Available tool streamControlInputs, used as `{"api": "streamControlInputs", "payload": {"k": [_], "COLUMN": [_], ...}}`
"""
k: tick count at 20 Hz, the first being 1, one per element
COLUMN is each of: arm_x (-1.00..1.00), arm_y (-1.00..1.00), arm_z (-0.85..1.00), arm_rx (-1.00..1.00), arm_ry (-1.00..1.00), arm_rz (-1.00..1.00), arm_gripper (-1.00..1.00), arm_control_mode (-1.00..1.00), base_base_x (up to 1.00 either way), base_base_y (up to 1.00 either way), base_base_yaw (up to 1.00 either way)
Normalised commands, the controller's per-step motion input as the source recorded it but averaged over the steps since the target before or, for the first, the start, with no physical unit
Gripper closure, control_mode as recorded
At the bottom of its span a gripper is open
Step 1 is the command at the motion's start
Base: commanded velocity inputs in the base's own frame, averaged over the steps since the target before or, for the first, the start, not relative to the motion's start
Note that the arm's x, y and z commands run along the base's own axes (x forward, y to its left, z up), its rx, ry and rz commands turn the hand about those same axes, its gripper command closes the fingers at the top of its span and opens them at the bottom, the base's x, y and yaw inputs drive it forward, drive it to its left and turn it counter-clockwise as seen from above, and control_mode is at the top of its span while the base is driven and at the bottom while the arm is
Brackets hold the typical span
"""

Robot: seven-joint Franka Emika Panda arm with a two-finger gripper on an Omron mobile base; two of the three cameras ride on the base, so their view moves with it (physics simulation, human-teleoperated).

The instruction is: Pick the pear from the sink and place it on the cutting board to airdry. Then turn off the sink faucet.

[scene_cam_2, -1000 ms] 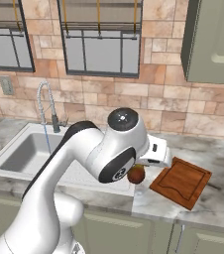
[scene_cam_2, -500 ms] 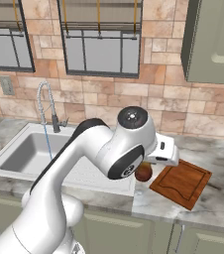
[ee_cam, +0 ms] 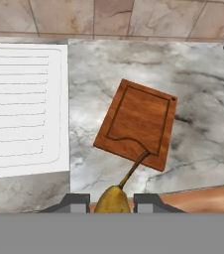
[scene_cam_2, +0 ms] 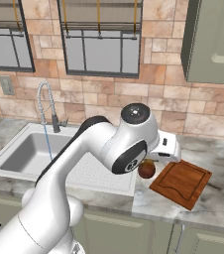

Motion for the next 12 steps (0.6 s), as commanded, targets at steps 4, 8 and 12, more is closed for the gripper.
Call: {"api": "streamControlInputs", "payload": {"k": [4, 8, 12], "arm_x": [0.16, 0.10, 0.11], "arm_y": [-0.05, -0.12, -0.17], "arm_z": [-0.14, -0.16, -0.17], "arm_rx": [0.00, 0.00, 0.00], "arm_ry": [0.00, 0.00, 0.00], "arm_rz": [0.00, 0.00, 0.00], "arm_gripper": [1.00, 1.00, 1.00], "arm_control_mode": [-1.00, -1.00, -1.00], "base_base_x": [0.00, 0.00, 0.00], "base_base_y": [0.00, 0.00, 0.00], "base_base_yaw": [0.00, 0.00, 0.00]}}
